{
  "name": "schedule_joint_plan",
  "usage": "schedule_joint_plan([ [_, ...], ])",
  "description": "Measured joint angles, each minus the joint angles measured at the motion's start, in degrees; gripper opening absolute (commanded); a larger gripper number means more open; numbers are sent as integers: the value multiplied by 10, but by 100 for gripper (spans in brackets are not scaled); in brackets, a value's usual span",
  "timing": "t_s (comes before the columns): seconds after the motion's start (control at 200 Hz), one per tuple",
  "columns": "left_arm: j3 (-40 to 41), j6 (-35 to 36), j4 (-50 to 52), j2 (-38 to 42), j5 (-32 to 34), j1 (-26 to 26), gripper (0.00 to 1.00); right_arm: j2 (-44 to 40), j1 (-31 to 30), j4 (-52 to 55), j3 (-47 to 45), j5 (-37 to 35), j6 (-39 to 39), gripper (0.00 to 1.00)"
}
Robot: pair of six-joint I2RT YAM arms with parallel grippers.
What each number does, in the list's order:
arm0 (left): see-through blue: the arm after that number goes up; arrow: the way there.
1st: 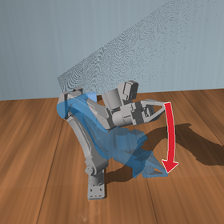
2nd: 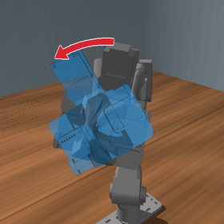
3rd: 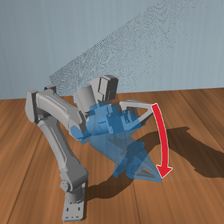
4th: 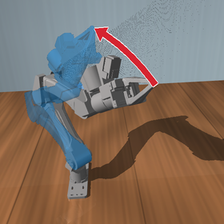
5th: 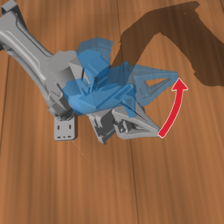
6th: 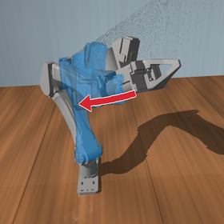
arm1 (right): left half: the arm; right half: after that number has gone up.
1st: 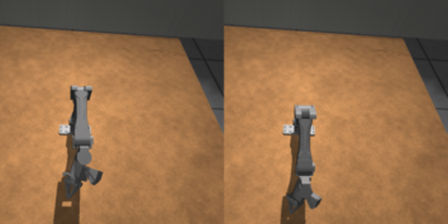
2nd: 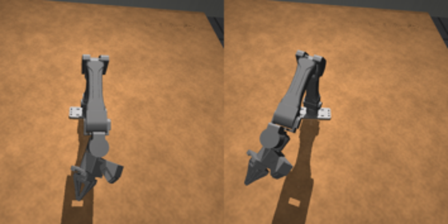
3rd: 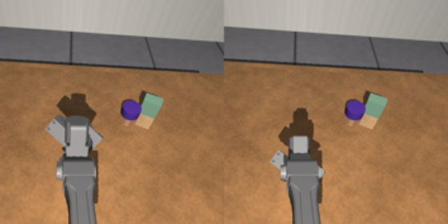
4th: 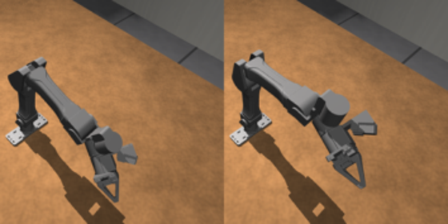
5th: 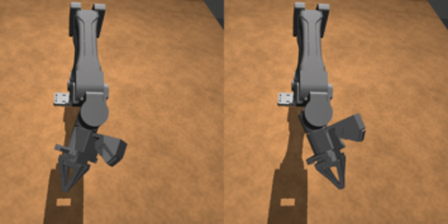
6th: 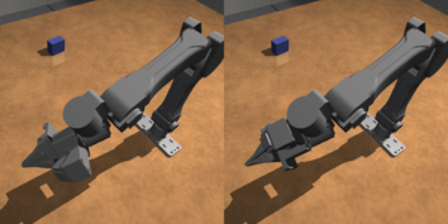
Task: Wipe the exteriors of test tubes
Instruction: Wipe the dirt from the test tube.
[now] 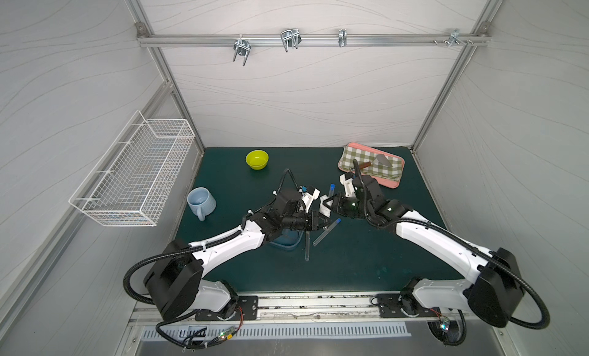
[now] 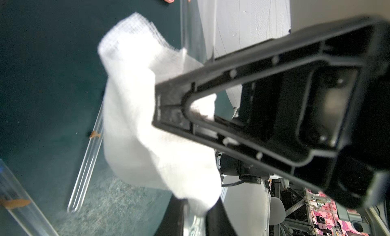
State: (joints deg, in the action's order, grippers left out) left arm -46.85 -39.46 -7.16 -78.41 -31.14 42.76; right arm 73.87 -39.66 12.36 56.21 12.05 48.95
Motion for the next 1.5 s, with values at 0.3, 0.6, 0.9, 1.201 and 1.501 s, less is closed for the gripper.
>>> schedule_joint_plan([
  [0.3, 0, -2, -24, 1, -3, -7, 7, 19, 23, -16, 26, 37, -23, 23],
  [0.6, 1, -12, -15, 0, -37, -14, 7, -27, -44, -61, -62, -7, 10, 25],
  [0.9, 0, -13, -35, 0, -36, -16, 7, -9, -23, -61, -35, -1, 1, 17],
  [1.201, -1, -22, -78, 0, -13, -24, 7, 27, 17, -44, 20, 75, -46, 16],
  [1.501, -1, -28, -89, 0, -14, -22, 7, 27, 36, -44, 20, 114, -59, 17],
])
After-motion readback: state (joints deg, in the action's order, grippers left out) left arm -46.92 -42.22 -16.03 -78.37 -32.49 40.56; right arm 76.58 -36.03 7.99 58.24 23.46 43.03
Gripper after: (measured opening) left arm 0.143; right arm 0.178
